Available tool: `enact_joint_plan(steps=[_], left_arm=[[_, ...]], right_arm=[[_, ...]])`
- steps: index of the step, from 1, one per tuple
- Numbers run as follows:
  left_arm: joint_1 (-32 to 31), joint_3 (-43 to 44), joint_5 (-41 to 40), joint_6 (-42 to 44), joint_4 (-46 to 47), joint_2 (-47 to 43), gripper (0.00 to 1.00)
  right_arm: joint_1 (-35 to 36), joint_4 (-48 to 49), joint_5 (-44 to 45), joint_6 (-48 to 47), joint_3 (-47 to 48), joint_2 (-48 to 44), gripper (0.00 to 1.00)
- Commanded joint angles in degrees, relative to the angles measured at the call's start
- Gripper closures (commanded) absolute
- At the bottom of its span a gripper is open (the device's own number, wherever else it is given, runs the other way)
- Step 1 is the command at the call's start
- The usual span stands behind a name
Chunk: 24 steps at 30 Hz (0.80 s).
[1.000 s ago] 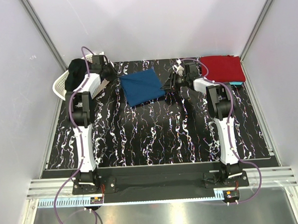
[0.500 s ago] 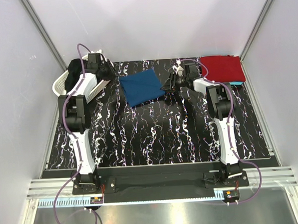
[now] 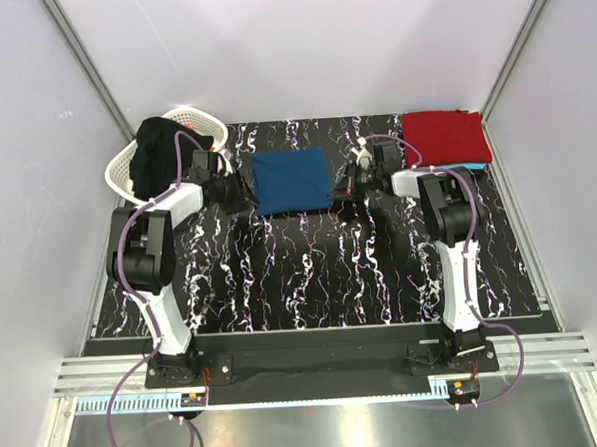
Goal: Fold and stack the t-shirts
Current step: Fold the tshirt
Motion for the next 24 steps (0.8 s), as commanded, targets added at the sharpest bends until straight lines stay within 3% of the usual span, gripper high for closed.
enact_joint_plan(steps=[1,5,12,24], left_arm=[[0.5,-0.8,6.3,0.6,7.0,-3.2,0.55],[-0.2,-4.1,9.4,2.2,9.4,-4.9,0.55],[-4.2,-10.8,7.5,2.5,10.1,-8.3,0.55],[-7.0,-16.6,-3.0,3.5,6.8,-13.2,0.51]], right_arm=[[0.9,5.3,0.5,2.4,-7.7,-9.2,0.99],[2.6,6.2,4.6,3.2,-17.2,-15.5,1.0],[4.3,11.2,9.4,7.6,-33.0,-25.6,0.98],[6.2,13.6,11.6,10.6,-40.7,-32.2,0.96]])
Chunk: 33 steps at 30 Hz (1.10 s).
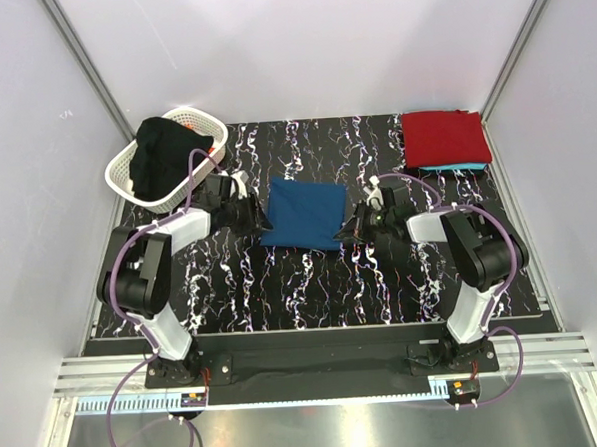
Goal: Fold and stack the t-shirts
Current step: Fold the tshirt
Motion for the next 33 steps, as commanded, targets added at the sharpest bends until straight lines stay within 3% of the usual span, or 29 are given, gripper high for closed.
enact_joint_plan(steps=[1,15,21,28,31,32,33], left_arm=[[-0.4,-0.3,-4.7,1.6,0.0,-3.5,0.5],[-1.2,-0.2,-4.9,2.0,0.5,-1.3,0.49],[-1.3,0.2,-3.2,1.8,1.5,0.9,0.61],[-1.3,-0.6,-1.8,1.4,2.8,0.5,0.6],[-1.3,-0.5,-0.3,1.1,3.6,1.0,0.72],[-1.2,-0.4,1.0,0.7,3.6,1.5,0.86],[-1.2,-0.4,1.5,0.5,3.7,1.4,0.93]], right_arm=[[1.0,3.2,1.5,1.1,-0.9,-3.6,0.96],[1.1,4.3,1.6,1.4,-2.3,-3.4,0.93],[1.1,4.4,1.9,1.3,-2.9,-3.6,0.9],[1.1,5.4,2.1,2.0,-2.6,-2.5,0.88],[1.1,5.8,2.2,2.0,-2.6,-2.0,0.88],[1.1,5.8,2.2,2.0,-2.6,-1.9,0.88],[1.1,5.8,2.3,2.1,-2.7,-2.0,0.89]])
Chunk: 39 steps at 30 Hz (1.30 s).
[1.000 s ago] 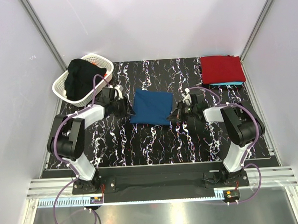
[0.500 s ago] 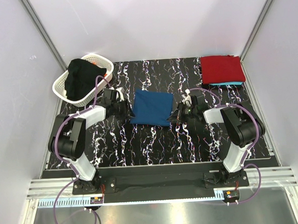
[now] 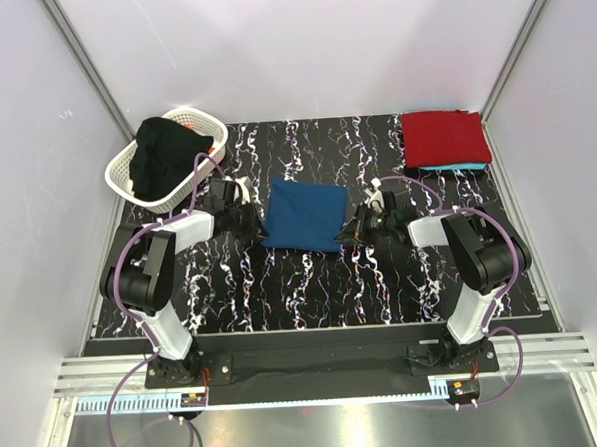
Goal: Fold and stack the t-shirts
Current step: Fold the tshirt
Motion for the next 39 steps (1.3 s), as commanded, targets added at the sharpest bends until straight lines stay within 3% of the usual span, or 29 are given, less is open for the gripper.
enact_joint_plan(steps=[1,6,14,18,20,24,26,29,35,39], left_arm=[[-0.2,0.5,3.7,-0.6,3.5,0.1,1.0],[-0.1,-3.6,-2.5,-5.5,4.8,-4.8,1.0],[-0.3,-16.0,-7.9,-14.7,15.2,-12.5,1.0],[-0.3,-17.6,-7.1,-15.3,16.6,-11.2,1.0],[-0.3,-17.9,-5.7,-15.6,17.0,-10.1,1.0],[-0.9,-17.7,-3.9,-14.5,17.5,-9.3,1.0],[-1.0,-17.4,-3.1,-14.0,17.4,-8.4,1.0],[-1.0,-17.2,-3.1,-13.5,16.9,-7.6,1.0],[-1.0,-17.1,-1.8,-13.7,17.2,-7.5,1.0],[-1.6,-18.0,-1.9,-13.7,17.9,-7.6,1.0]], right_arm=[[0.6,2.7,1.6,0.3,-0.4,-0.6,0.9],[0.6,3.4,5.8,1.8,-3.1,-2.7,1.0],[0.7,14.9,6.2,10.9,-8.5,-2.4,1.0],[0.8,16.9,6.9,12.7,-10.2,-2.4,1.0],[0.8,16.4,6.5,12.3,-10.1,-2.4,0.92],[0.8,7.3,8.7,8.0,-7.8,-5.4,0.64],[0.8,-0.8,9.4,3.5,-4.4,-7.3,0.54],[0.5,-11.7,13.0,-2.6,2.1,-8.6,0.47],[-0.6,-22.6,15.1,-10.1,14.5,-6.0,0.51],[-0.4,-25.0,9.1,-12.2,25.4,-1.9,0.6]])
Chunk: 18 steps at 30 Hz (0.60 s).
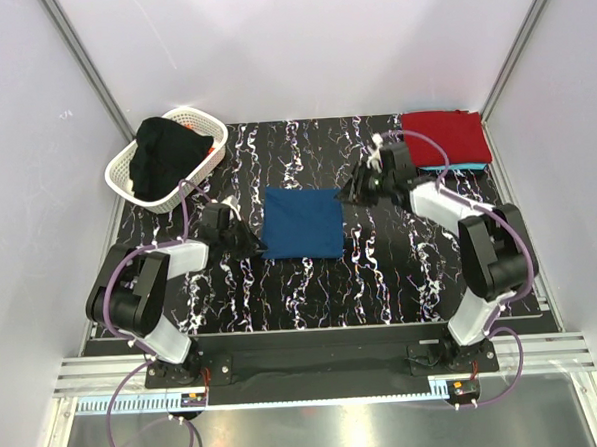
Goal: Fold and stack the t-shirts
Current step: Fold the tshirt
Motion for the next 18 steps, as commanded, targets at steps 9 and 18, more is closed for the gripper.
enact_joint_plan(steps=[9,18], left_arm=[[-0.8,-2.1,2.6,1.4,4.9,2.2,1.0],[0.1,2.8,-7.4,4.3,-2.7,3.7,1.0]], right_arm=[[5.0,-7.2,-13.4,-18.2,25.4,16.3,0.46],[5.3,-13.1,-16.3,-21.5,43.6,31.1,0.37]])
